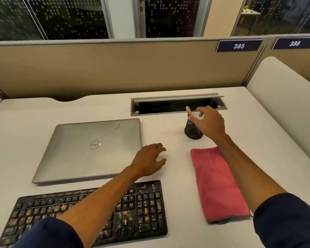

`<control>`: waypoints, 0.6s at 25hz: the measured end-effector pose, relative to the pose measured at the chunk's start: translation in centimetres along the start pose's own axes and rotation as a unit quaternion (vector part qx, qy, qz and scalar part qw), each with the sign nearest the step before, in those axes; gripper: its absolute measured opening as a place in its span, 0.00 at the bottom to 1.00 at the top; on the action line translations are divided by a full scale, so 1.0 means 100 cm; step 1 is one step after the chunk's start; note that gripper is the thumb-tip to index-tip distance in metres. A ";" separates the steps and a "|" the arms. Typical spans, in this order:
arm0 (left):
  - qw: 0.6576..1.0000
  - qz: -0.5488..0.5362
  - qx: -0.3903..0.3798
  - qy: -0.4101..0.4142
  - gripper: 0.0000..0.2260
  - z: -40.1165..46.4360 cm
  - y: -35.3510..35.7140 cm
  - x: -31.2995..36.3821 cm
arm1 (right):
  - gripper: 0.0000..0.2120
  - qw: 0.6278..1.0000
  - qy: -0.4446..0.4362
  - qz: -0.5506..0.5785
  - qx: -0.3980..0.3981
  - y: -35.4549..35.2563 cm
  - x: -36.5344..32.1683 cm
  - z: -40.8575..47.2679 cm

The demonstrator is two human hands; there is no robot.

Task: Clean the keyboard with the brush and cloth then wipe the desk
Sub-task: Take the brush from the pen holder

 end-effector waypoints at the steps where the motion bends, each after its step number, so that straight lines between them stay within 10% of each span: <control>1: 1.000 0.007 -0.009 -0.006 0.22 0.003 0.003 -0.001 | 0.27 1.000 0.001 -0.010 -0.005 0.004 -0.001 0.004; 15: 1.000 -0.001 0.004 0.003 0.22 0.003 0.012 -0.008 | 0.16 0.999 -0.017 -0.022 0.034 0.015 -0.016 0.021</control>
Point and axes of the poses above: each hand's wrist, its own z-axis towards the middle knuckle, its own y-axis out of the palm, x = y × z, the point moved 3 cm from there along z, towards the middle knuckle, and after that the axes turned 7 degrees about -z, right-handed, at the moved point
